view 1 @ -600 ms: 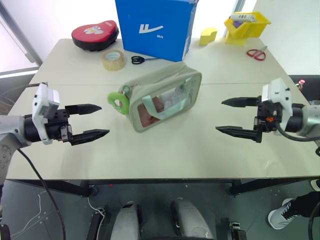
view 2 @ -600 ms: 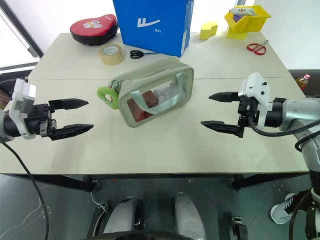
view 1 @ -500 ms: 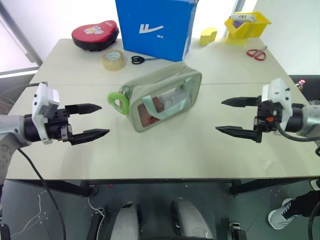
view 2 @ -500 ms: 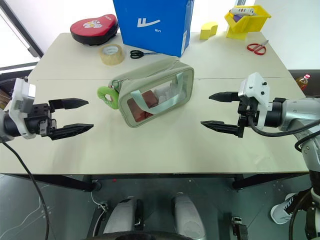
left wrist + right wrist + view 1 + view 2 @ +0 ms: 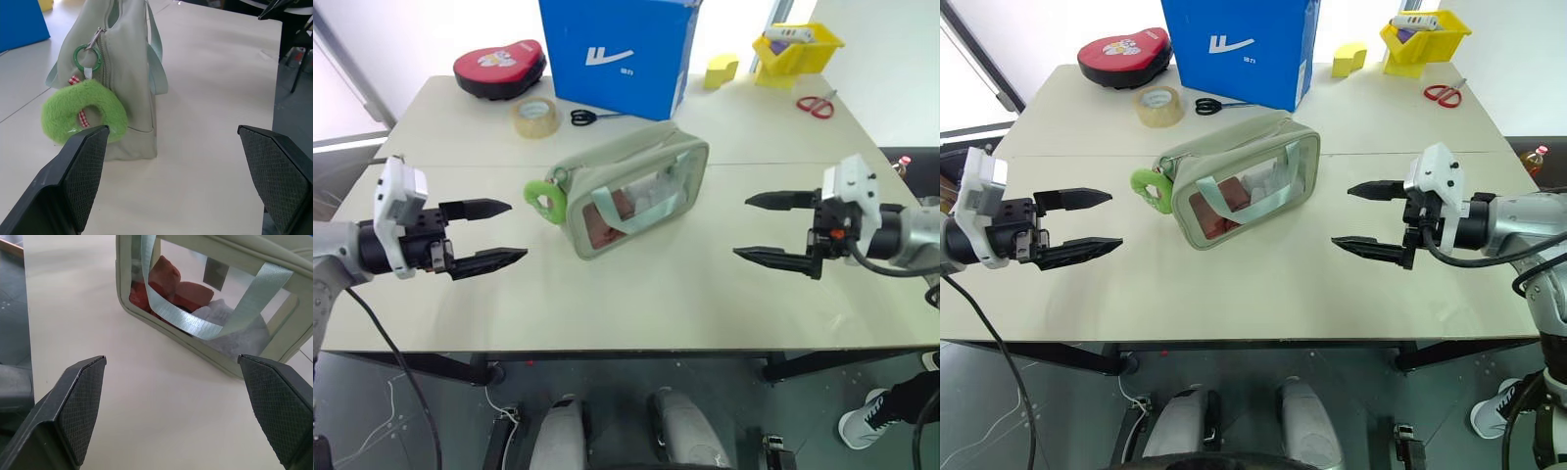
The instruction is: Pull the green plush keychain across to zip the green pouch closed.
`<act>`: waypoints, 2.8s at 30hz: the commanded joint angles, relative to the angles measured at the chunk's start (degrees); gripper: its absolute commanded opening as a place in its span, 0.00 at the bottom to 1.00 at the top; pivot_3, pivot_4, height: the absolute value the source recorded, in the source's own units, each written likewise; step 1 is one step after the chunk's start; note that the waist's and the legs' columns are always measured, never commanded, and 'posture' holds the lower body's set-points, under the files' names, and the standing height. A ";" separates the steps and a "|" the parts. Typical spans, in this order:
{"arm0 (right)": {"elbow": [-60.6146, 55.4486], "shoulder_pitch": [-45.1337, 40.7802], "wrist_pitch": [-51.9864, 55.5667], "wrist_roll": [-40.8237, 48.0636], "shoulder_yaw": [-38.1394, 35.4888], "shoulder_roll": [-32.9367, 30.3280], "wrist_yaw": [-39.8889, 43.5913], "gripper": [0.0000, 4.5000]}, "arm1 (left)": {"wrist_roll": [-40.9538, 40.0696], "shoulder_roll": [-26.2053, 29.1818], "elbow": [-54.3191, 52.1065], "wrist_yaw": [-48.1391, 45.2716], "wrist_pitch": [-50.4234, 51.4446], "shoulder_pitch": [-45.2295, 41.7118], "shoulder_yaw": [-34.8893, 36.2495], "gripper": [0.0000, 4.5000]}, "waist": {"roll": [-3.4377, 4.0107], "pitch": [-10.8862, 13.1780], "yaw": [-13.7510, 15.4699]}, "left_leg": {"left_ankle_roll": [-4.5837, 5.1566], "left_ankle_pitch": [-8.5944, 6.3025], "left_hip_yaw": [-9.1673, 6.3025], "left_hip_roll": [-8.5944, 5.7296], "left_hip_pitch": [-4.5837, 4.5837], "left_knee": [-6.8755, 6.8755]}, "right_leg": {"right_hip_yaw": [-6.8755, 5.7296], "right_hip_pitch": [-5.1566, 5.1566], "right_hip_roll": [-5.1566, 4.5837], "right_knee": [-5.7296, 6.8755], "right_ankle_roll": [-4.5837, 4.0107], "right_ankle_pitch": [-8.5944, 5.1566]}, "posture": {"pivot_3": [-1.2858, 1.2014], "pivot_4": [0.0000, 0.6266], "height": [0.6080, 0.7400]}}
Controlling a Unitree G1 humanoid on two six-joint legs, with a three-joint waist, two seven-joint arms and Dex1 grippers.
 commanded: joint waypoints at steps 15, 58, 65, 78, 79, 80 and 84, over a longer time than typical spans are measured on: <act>8.25 -18.36 -8.44 -6.15 8.97 2.51 7.91 1.00 | -0.11 0.44 -0.99 0.51 -0.62 -1.29 1.33 1.00 | 0.05 0.03 -0.20 | 0.00 0.00 0.02 0.00 0.01 0.01 | -0.01 -0.01 -0.01 0.00 0.00 0.00 | 0.52 0.24 0.98; 22.51 -54.26 4.04 -38.52 31.00 20.22 20.86 0.01 | -2.07 -4.80 -1.09 2.42 -1.59 -6.18 0.22 1.00 | 0.13 0.08 -1.45 | -0.09 0.05 -0.15 0.05 -0.10 -0.10 | -0.09 -0.25 -0.16 0.10 -0.03 0.03 | 0.52 0.24 0.98; 3.85 -48.52 23.22 -38.63 32.63 17.85 14.58 0.01 | -2.01 -4.71 -1.18 2.15 -1.32 -5.88 0.08 1.00 | 0.13 0.08 -1.50 | -0.09 0.04 -0.15 0.04 -0.10 -0.10 | -0.06 -0.29 -0.08 0.13 -0.03 0.02 | 0.52 0.24 0.98; -12.44 -38.98 26.30 -30.45 31.77 14.28 8.25 0.01 | -1.08 -4.27 -0.58 0.77 -1.03 -6.70 -0.92 1.00 | 0.11 0.07 -1.54 | -0.08 0.04 -0.14 0.01 -0.11 -0.09 | -0.06 -0.25 -0.09 0.07 -0.03 0.02 | 0.52 0.24 0.98; -12.51 -38.69 26.34 -30.01 32.00 14.11 7.88 0.01 | -1.00 -4.21 -0.59 0.68 -1.02 -6.68 -0.92 1.00 | 0.11 0.07 -1.56 | -0.08 0.04 -0.14 0.01 -0.10 -0.08 | -0.06 -0.24 -0.07 0.07 -0.03 0.02 | 0.52 0.24 0.98; -12.42 -38.52 26.51 -29.78 32.33 14.03 7.24 0.09 | -0.98 -4.14 -0.60 0.60 -0.98 -6.64 -0.87 1.00 | 0.11 0.07 -1.55 | -0.08 0.04 -0.14 0.02 -0.10 -0.08 | -0.06 -0.24 -0.07 0.07 -0.03 0.02 | 0.52 0.24 0.98; -12.55 -38.17 27.36 -28.55 33.54 13.45 5.89 0.47 | -0.80 -3.84 -0.52 0.40 -0.92 -6.63 -0.78 1.00 | 0.11 0.07 -1.50 | -0.08 0.04 -0.14 0.02 -0.10 -0.08 | -0.06 -0.24 -0.07 0.07 -0.03 0.02 | 0.52 0.24 0.98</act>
